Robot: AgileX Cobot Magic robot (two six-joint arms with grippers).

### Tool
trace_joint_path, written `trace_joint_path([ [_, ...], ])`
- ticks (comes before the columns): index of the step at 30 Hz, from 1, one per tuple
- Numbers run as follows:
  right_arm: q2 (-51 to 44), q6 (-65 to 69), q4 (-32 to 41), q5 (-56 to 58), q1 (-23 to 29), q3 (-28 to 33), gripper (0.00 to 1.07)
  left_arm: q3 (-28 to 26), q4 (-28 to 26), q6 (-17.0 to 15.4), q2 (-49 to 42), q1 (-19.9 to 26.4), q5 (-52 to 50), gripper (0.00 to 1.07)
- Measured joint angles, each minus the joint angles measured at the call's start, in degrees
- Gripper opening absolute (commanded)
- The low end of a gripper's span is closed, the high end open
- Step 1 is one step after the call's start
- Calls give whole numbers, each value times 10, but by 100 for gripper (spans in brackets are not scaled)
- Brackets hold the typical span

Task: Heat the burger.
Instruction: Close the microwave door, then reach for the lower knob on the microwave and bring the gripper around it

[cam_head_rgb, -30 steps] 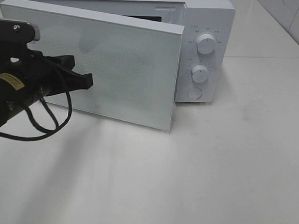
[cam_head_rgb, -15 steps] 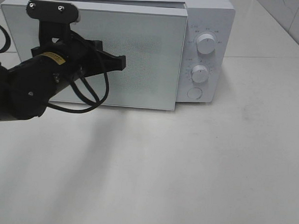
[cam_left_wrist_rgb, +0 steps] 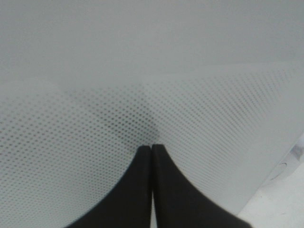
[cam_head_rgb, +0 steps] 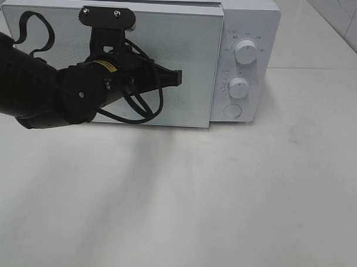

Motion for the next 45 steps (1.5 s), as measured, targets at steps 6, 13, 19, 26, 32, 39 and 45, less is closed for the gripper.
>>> trace_joint_path([
  [6,0,0,0,0,0,0,72,-36,-7,13,22,-3,18,0],
  [13,0,0,0,0,0,0,72,-73,-4,15,44,-6,36,0],
  [19,0,0,0,0,0,0,72,-78,2,17,45,-6,51,0],
  [26,0,0,0,0,0,0,72,-57,-2,42,30,-13,51,0],
  [32,0,0,0,0,0,0,72,-6,-6,66,-15,-32,57,0],
  [39,0,0,0,0,0,0,72,15,-19,68,-58,-33,199,52],
  [45,0,0,0,0,0,0,72,15,-19,68,-78,-33,345,101],
])
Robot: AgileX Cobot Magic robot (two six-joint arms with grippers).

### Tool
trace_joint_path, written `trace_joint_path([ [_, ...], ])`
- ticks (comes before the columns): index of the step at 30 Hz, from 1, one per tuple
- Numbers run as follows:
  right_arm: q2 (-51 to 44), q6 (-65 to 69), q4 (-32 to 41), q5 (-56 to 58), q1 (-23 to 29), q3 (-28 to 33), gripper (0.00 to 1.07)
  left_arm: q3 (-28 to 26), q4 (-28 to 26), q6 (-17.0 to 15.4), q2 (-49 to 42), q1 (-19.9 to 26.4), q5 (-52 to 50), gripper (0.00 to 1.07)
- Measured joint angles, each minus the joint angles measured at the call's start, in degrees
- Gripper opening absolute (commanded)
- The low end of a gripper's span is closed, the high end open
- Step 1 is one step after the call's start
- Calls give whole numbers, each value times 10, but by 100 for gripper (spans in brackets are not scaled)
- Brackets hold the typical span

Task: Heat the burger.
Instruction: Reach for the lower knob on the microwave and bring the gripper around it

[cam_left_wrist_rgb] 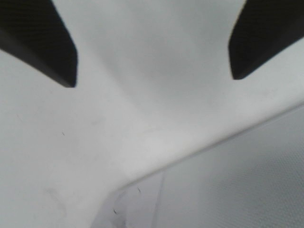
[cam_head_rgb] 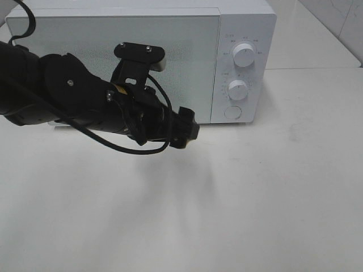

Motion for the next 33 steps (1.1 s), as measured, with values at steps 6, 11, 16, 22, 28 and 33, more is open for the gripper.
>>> trace_joint_path([
  [6,0,0,0,0,0,0,72,0,28,0,-29,0,99,100],
  [11,0,0,0,0,0,0,72,0,107,-2,-57,0,201,100],
  [16,0,0,0,0,0,0,72,0,146,-36,-85,12,285,100],
  [22,0,0,0,0,0,0,72,0,168,-83,-132,97,414,100],
  [28,0,0,0,0,0,0,72,0,171,-89,-180,194,492,100],
  [33,0,0,0,0,0,0,72,0,181,-92,-232,280,536,100],
])
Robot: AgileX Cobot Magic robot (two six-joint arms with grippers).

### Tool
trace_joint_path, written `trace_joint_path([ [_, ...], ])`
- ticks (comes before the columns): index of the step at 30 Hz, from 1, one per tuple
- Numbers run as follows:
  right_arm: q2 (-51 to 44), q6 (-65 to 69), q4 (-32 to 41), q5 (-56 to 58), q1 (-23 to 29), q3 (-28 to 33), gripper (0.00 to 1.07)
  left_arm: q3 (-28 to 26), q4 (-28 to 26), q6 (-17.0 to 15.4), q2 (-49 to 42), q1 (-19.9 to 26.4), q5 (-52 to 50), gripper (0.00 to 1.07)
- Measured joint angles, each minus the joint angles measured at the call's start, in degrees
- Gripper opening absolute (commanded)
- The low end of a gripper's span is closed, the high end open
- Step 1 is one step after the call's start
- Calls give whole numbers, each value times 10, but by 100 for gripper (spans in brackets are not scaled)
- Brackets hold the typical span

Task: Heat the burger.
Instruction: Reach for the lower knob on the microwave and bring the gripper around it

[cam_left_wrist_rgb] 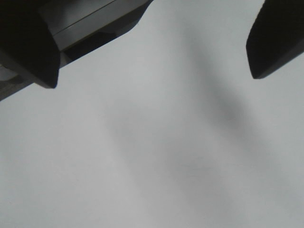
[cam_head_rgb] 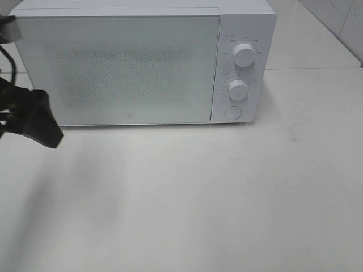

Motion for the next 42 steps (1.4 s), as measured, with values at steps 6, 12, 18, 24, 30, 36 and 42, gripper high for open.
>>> trace_joint_path([
  [6,0,0,0,0,0,0,72,0,22,-20,-52,84,43,100],
  [12,0,0,0,0,0,0,72,0,46,-50,-115,160,80,100],
  [18,0,0,0,0,0,0,72,5,95,-88,-194,180,105,100],
  [24,0,0,0,0,0,0,72,73,127,-111,-274,180,111,100],
  [30,0,0,0,0,0,0,72,141,127,-112,-362,180,112,100],
  [36,0,0,0,0,0,0,72,198,127,-112,-450,180,117,100],
  [42,0,0,0,0,0,0,72,245,127,-112,-545,180,123,100],
])
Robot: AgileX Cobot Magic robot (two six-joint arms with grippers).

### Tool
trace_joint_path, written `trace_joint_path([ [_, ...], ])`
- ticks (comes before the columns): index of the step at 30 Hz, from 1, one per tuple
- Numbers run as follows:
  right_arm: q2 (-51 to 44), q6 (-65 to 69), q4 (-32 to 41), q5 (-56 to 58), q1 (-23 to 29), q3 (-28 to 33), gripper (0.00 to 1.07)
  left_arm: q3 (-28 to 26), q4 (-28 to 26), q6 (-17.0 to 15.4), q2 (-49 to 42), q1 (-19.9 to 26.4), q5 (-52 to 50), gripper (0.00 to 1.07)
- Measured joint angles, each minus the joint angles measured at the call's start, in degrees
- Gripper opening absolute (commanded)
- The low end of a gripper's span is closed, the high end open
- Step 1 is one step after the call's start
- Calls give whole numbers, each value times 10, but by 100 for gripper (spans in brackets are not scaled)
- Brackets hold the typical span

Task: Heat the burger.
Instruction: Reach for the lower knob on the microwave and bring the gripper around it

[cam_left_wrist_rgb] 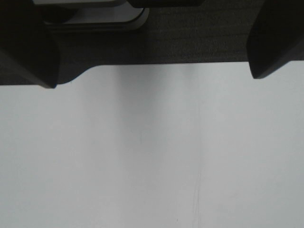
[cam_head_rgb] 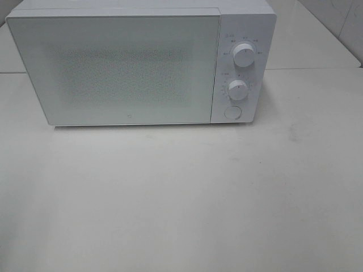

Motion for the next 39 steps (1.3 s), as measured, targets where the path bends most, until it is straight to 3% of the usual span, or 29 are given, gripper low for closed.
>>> trace_joint_path([
  [20,0,0,0,0,0,0,72,26,14,0,-254,0,-61,100],
  [39,0,0,0,0,0,0,72,26,17,-1,-260,0,-64,100],
])
